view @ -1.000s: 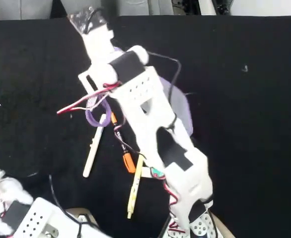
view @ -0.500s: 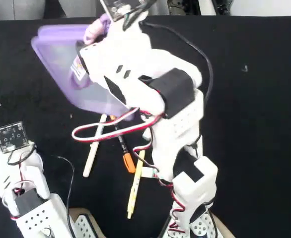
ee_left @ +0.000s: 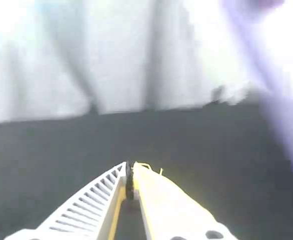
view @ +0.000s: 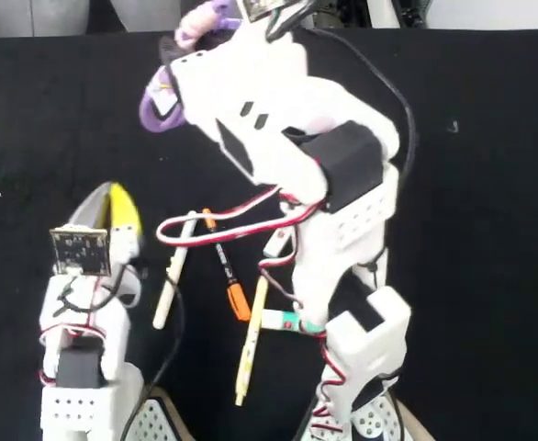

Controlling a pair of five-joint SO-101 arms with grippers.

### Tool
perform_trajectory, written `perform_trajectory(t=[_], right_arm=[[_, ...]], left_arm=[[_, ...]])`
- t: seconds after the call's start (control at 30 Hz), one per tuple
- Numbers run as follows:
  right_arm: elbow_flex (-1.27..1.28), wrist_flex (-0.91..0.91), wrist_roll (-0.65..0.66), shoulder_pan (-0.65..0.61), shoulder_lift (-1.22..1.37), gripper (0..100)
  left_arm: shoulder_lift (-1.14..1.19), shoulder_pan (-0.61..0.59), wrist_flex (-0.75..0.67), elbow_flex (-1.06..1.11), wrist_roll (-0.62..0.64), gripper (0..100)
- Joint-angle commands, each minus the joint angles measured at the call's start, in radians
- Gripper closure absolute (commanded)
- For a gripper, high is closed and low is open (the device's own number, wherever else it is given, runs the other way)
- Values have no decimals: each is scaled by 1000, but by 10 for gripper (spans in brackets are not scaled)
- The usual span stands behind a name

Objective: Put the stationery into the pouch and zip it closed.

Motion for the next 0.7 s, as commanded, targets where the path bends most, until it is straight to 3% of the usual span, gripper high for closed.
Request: perform_trajectory(t=[0.0, 0.2, 0.3, 0.4, 0.57, 0.67], right_arm=[[-50, 44, -2, 55, -62, 988], [-50, 61, -6, 58, -56, 988], [-50, 52, -8, 58, -58, 988], [-50, 61, -38, 38, -58, 988], [-47, 91, -97, -64, -56, 988], [-50, 103, -78, -80, -59, 988]], left_arm=[[-11, 205, -28, -130, 101, 970], [-8, 624, -28, -257, 103, 970], [-6, 776, -28, -311, 103, 970], [2, 805, -41, -312, 103, 970], [94, 805, -278, -188, 103, 970], [135, 805, -345, -153, 104, 970]])
